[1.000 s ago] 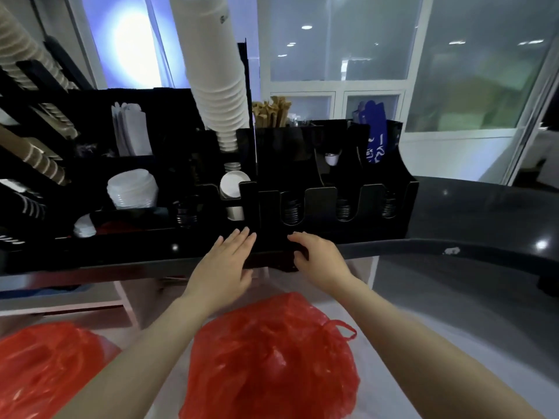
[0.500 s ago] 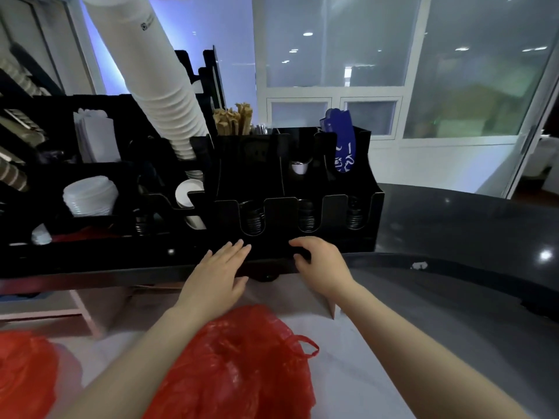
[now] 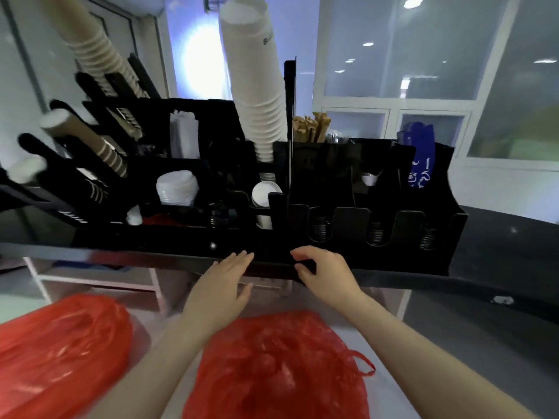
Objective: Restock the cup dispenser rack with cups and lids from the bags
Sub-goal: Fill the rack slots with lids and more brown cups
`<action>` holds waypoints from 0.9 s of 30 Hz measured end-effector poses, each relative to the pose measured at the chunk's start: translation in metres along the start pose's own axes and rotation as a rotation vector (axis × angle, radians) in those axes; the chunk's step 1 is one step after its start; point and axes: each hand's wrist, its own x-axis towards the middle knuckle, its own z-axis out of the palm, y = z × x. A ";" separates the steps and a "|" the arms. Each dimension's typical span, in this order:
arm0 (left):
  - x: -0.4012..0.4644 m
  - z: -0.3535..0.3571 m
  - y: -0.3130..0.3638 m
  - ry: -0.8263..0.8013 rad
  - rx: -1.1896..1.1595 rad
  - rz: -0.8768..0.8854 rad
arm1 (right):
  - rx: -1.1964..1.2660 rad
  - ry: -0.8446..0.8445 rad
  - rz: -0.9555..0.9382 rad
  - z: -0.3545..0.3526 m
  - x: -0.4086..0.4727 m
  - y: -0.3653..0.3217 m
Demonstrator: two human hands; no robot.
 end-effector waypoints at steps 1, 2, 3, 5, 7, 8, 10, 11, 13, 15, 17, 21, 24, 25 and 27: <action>-0.001 -0.006 -0.010 0.011 -0.002 0.003 | 0.000 0.004 -0.013 0.005 0.004 -0.010; -0.001 -0.013 -0.020 0.021 0.006 0.011 | -0.002 0.016 -0.029 0.009 0.009 -0.021; 0.000 -0.022 -0.030 0.033 0.021 0.023 | -0.004 0.033 -0.044 0.013 0.014 -0.032; 0.005 -0.042 -0.052 0.062 0.043 0.052 | -0.001 0.071 -0.058 0.019 0.025 -0.056; 0.011 -0.063 -0.072 0.099 0.047 0.085 | -0.005 0.107 -0.058 0.024 0.037 -0.079; 0.014 -0.072 -0.082 0.118 0.050 0.100 | -0.008 0.127 -0.059 0.027 0.042 -0.089; 0.017 -0.087 -0.099 0.157 0.049 0.128 | -0.003 0.172 -0.056 0.034 0.050 -0.106; 0.017 -0.092 -0.108 0.172 0.039 0.141 | 0.003 0.195 -0.049 0.037 0.052 -0.114; 0.018 -0.099 -0.123 0.184 0.018 0.163 | 0.009 0.236 -0.035 0.045 0.057 -0.125; 0.018 -0.102 -0.137 0.171 0.008 0.181 | 0.000 0.267 -0.032 0.054 0.061 -0.135; 0.019 -0.104 -0.151 0.172 -0.018 0.192 | -0.018 0.278 -0.013 0.062 0.065 -0.144; 0.020 -0.104 -0.167 0.174 -0.090 0.203 | -0.059 0.282 0.034 0.075 0.067 -0.153; 0.022 -0.102 -0.176 0.167 -0.126 0.204 | -0.083 0.283 0.045 0.080 0.072 -0.157; 0.024 -0.101 -0.180 0.163 -0.132 0.196 | -0.082 0.285 0.043 0.082 0.075 -0.159; 0.027 -0.100 -0.190 0.145 -0.133 0.163 | -0.070 0.281 0.036 0.089 0.084 -0.165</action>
